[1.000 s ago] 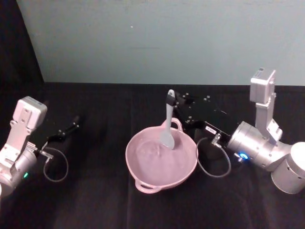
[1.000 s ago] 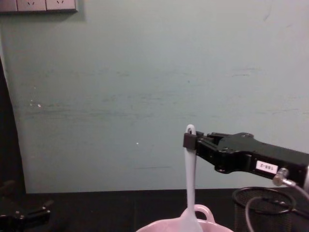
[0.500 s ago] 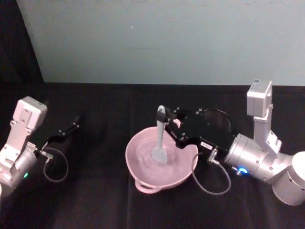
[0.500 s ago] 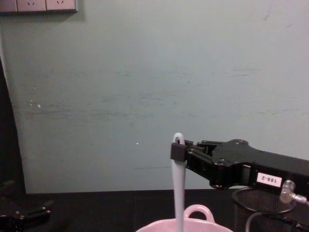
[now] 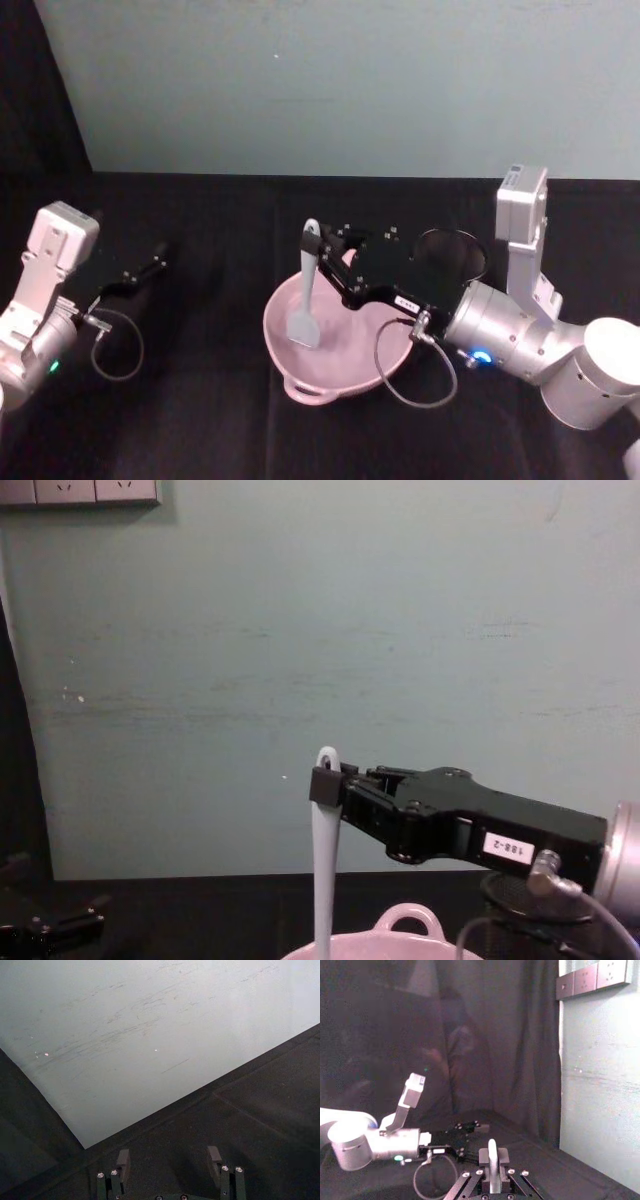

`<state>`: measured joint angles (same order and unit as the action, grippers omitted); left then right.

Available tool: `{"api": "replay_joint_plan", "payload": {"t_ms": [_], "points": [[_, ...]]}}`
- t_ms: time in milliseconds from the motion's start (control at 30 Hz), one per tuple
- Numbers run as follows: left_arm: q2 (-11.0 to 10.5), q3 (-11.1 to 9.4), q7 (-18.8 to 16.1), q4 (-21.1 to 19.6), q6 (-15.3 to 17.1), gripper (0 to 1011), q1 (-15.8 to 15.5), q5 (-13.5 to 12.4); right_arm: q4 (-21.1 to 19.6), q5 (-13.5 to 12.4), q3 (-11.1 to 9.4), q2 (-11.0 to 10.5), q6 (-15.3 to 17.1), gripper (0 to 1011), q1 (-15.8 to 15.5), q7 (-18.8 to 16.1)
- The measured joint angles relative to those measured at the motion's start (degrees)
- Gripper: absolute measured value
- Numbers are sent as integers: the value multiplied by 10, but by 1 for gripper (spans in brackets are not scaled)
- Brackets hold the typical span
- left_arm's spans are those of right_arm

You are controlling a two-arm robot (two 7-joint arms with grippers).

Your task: Use the one hand to pick up the spoon and stir the clear water in the bowl.

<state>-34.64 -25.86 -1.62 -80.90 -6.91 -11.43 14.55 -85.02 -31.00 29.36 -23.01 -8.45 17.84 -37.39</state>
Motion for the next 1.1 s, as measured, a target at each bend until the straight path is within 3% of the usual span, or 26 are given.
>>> {"api": "replay_joint_plan", "payload": {"t_ms": [167, 467, 800, 1100], "points": [[0, 0, 0, 0, 0, 1005, 0, 0, 25, -4, 1, 14, -5, 111, 13, 0], [0, 0, 0, 0, 0, 1005, 0, 0, 54, 24, -7, 14, -14, 111, 30, 24], [0, 0, 0, 0, 0, 1005, 0, 0, 40, 27, -40, -10, -21, 111, 16, 34], [0, 0, 0, 0, 0, 1005, 0, 0, 6, 31, -45, -25, -14, 111, -7, 31]]}}
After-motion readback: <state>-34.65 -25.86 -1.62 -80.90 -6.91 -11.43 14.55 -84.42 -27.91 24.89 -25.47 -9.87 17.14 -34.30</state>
